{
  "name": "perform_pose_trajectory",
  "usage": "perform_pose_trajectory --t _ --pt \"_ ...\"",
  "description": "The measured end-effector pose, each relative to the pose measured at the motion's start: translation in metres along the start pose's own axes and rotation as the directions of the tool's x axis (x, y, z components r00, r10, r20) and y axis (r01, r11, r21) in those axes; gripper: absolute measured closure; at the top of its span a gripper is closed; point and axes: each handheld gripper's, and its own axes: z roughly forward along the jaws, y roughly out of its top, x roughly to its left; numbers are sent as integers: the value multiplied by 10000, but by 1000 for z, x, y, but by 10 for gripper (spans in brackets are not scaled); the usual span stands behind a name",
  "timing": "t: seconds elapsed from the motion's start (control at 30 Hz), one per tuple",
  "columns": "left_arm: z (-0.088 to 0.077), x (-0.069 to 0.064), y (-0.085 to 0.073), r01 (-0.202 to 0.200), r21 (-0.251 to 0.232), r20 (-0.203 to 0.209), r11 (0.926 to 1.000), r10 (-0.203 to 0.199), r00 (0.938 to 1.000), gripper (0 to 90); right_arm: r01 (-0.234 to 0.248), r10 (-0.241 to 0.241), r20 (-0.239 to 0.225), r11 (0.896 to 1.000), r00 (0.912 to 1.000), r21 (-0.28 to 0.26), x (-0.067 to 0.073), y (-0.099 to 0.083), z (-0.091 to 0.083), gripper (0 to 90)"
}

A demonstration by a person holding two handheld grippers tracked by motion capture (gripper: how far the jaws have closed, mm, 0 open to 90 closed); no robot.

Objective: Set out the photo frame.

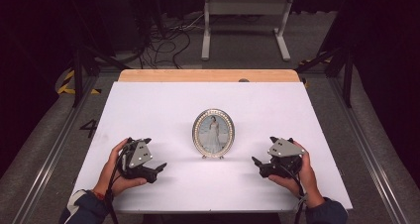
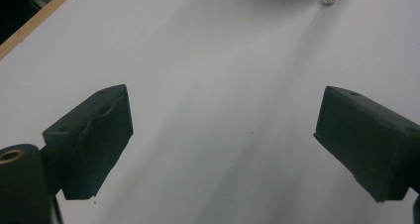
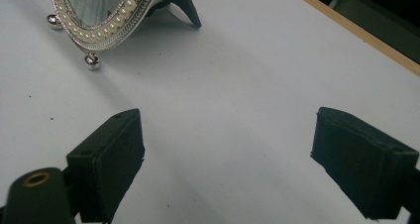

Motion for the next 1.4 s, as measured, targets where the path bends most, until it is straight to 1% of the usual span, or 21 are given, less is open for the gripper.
perform_pose_trajectory --t 0.1,0.13,0.27,0.33,0.37,0.47,0.53,0.57,0.63,0.7,0.73,0.83,0.93,1.07,1.1,1.13,1.17,1.23,1.27,1.33,1.4 --pt "-3 1 -4 84 20 -136 10000 -84 9999 81 -35 35 29 10000 10000 -44 -2 -3 -3 127" --pt "-4 1 -6 33 56 -199 10000 -32 9998 81 -62 62 40 10000 10000 -46 -2 -4 -3 126" --pt "-8 4 -13 249 9 -238 9997 -248 9994 81 -151 152 72 9999 9999 -53 -4 -8 -6 125" --pt "-9 5 -14 237 17 -251 9997 -236 9994 81 -195 196 92 9998 9998 -70 -6 -10 -8 125" --pt "-10 5 -16 344 -15 -283 9994 -344 9990 81 -215 216 81 9997 9997 -84 -6 -12 -9 124" --pt "-14 7 -22 406 33 -346 9992 -404 9986 82 -229 231 122 9997 9997 -127 -8 -15 -11 123" --pt "-15 8 -23 348 54 -345 9994 -346 9988 81 -254 256 137 9996 9996 -131 -8 -17 -12 123" --pt "-16 8 -25 467 8 -380 9989 -467 9982 82 -287 290 154 9995 9995 -142 -9 -18 -13 123" --pt "-19 9 -29 589 53 -449 9982 -586 9973 81 -337 340 204 9993 9992 -153 -11 -21 -15 123" --pt "-22 11 -32 581 47 -490 9983 -578 9971 81 -408 412 241 9990 9989 -170 -12 -24 -18 123" --pt "-24 11 -35 688 39 -521 9976 -685 9963 81 -443 447 263 9989 9987 -174 -13 -26 -19 123" --pt "-28 13 -41 809 42 -560 9967 -805 9952 81 -534 538 297 9985 9981 -137 -15 -32 -21 121" --pt "-31 16 -47 981 -8 -619 9952 -979 9933 81 -547 548 441 9985 9975 -18 -17 -38 -24 116" --pt "-35 17 -55 1210 -46 -681 9926 -1210 9903 81 -677 679 558 9977 9961 -64 -19 -46 -28 115" --pt "-35 17 -55 1210 -46 -681 9926 -1210 9903 81 -698 700 598 9975 9958 -69 -20 -48 -29 115" --pt "-37 19 -59 1328 -118 -623 9911 -1333 9891 81 -770 775 623 9970 9950 -110 -21 -51 -30 115" --pt "-37 19 -59 1328 -118 -623 9911 -1333 9891 81 -850 857 657 9963 9941 -137 -22 -53 -32 115" --pt "-38 20 -63 1460 -171 -612 9891 -1468 9873 82 -912 922 694 9957 9933 -185 -23 -55 -33 115" --pt "-39 20 -65 1531 -232 -572 9879 -1542 9864 81 -1038 1052 702 9943 9920 -238 -25 -57 -35 115" --pt "-41 21 -69 1739 -355 -465 9841 -1754 9834 81 -1425 1452 636 9888 9873 -452 -30 -62 -38 114" --pt "-43 23 -73 1987 -469 -512 9789 -2011 9782 78 -1893 1925 588 9804 9795 -550 -34 -69 -40 114"
